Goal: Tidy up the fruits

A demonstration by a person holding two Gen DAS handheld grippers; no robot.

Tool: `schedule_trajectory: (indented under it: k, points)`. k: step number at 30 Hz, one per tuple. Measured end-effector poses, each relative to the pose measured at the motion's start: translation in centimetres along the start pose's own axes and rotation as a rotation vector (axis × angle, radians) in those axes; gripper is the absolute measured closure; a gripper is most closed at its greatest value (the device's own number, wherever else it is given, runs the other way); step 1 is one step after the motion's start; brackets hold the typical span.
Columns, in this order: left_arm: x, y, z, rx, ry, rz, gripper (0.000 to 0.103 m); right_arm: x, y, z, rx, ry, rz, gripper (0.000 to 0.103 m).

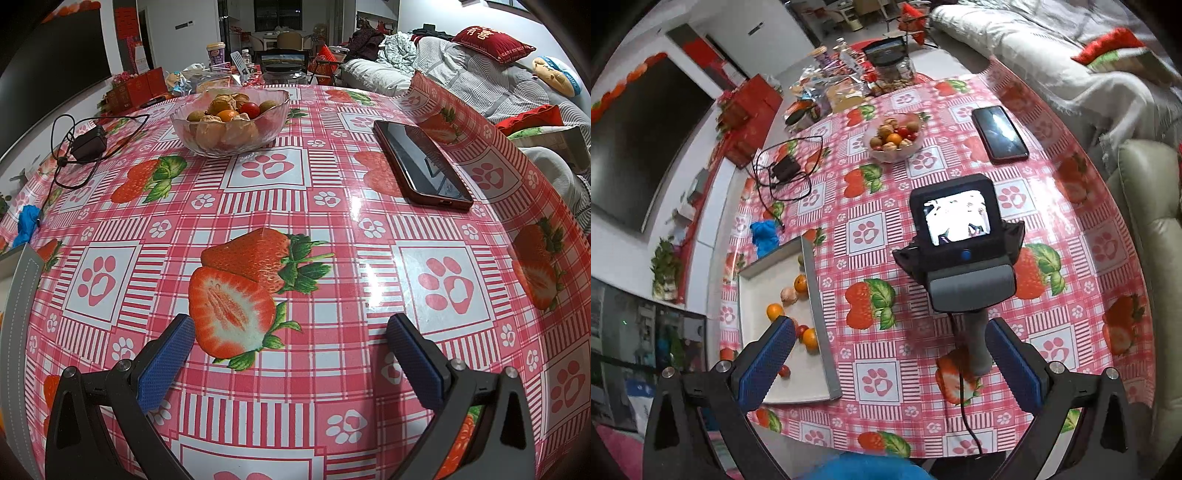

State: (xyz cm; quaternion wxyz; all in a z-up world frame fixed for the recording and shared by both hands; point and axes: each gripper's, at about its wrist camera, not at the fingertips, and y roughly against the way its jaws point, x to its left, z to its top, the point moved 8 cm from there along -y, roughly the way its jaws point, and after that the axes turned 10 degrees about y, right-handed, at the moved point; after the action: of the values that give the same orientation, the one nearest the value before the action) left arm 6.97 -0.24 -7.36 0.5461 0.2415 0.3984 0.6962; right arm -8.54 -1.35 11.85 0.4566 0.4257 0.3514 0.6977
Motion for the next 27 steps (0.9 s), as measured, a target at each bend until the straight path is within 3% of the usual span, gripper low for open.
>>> schedule_trajectory:
  k: [3,8,16,27]
  points:
    - [0.0,0.0,0.0,0.000,0.000,0.000,0.000,-0.3,-0.2,-0.3,0.014,0.025,-0.047,0.000]
    - [-0.1,0.1,-0.1,0.000,0.000,0.000,0.000,-1.7,-2.4,-2.7,0.158,0.061,-0.075,0.000]
    - [0.1,-0.1,0.1,0.000,0.001,-0.001,0.000,-2.8,-6.9,-7.9,0.344,0.250,-0.143,0.000]
    - [-0.1,0.1,-0.1,0.000,0.001,-0.001,0.000,-12.5,-8.1,-7.3,0.328,0.113,-0.313,0.000]
